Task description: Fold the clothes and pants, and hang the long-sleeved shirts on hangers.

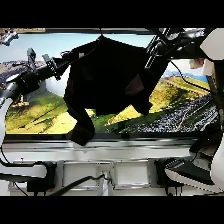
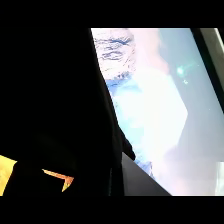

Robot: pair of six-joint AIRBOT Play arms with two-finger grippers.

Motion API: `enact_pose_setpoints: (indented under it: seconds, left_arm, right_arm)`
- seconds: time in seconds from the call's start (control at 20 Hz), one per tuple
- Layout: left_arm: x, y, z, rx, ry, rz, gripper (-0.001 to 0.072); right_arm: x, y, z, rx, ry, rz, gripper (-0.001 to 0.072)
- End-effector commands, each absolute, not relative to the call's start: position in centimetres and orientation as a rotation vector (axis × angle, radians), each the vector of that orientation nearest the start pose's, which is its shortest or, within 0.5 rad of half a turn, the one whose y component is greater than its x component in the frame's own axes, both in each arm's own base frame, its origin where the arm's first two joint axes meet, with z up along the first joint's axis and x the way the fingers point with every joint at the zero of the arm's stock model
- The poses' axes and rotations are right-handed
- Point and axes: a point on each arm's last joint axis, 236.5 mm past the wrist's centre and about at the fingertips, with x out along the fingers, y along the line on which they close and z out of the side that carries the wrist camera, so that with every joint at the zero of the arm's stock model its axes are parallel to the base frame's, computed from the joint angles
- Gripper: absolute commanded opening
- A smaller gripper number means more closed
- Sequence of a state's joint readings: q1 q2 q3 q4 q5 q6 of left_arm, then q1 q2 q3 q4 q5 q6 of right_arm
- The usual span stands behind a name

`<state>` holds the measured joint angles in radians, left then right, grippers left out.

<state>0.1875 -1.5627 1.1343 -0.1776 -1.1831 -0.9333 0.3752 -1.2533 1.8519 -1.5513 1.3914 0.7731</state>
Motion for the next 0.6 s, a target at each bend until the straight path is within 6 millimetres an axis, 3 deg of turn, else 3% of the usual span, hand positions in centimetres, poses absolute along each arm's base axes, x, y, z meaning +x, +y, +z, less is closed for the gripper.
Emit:
enact_pose_setpoints:
  seconds: [0.0,0.15,0.35,0.55]
  left_arm:
    - [51.8,-10.4,10.5,-1.09,0.612,-0.641,0.0018]
    - [52.0,-10.2,9.9,-0.917,0.65,-0.626,0.0017]
    - [54.3,-6.8,10.7,-1.295,0.653,-0.42,0.0017]
    - [55.6,-5.8,13.8,-1.547,0.565,-0.426,0.0019]
  right_arm:
    - [40.0,12.9,26.2,-0.963,0.652,0.565,0.0029]
    - [40.3,13.0,26.5,-0.963,0.637,0.56,0.0029]
    - [40.7,13.2,26.9,-0.961,0.611,0.552,0.0029]
    - [41.0,13.6,27.3,-0.954,0.584,0.552,0.0029]
